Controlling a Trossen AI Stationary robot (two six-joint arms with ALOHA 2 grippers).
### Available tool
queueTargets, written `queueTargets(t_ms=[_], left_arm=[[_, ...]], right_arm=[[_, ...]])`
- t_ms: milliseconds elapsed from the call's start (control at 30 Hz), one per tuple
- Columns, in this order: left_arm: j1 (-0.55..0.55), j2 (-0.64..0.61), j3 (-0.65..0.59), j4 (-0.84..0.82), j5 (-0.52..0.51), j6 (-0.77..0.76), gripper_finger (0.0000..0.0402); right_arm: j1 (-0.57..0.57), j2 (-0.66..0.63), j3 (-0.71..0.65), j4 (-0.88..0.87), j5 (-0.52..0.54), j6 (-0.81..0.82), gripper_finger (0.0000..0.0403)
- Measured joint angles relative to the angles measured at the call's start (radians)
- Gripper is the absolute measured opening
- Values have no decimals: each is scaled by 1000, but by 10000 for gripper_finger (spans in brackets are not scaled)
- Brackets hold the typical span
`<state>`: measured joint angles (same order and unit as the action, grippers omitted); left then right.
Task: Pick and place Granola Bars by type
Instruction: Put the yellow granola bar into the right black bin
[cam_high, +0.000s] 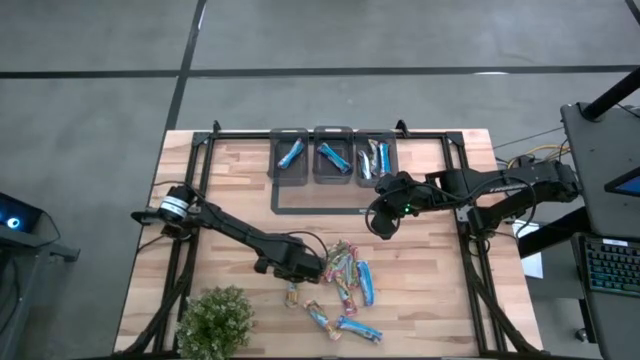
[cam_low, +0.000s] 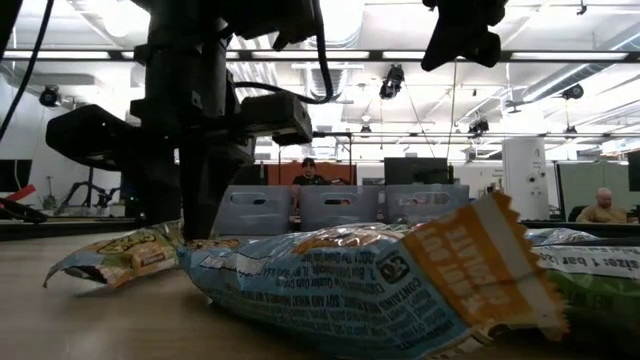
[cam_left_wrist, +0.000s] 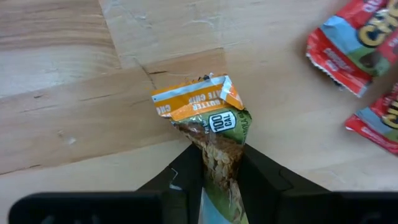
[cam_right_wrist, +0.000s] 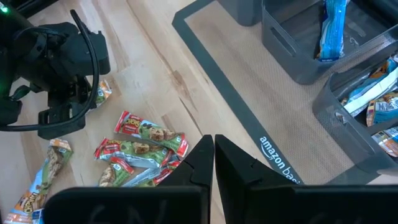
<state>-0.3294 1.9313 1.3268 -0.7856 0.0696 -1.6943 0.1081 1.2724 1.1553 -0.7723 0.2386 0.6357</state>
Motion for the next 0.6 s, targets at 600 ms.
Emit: queueTargets(t_ms=[600], left_arm=[[46,-44,159,-183,-52,134,73]], right_arm=[[0,-1,0,-11,0,-7,9]])
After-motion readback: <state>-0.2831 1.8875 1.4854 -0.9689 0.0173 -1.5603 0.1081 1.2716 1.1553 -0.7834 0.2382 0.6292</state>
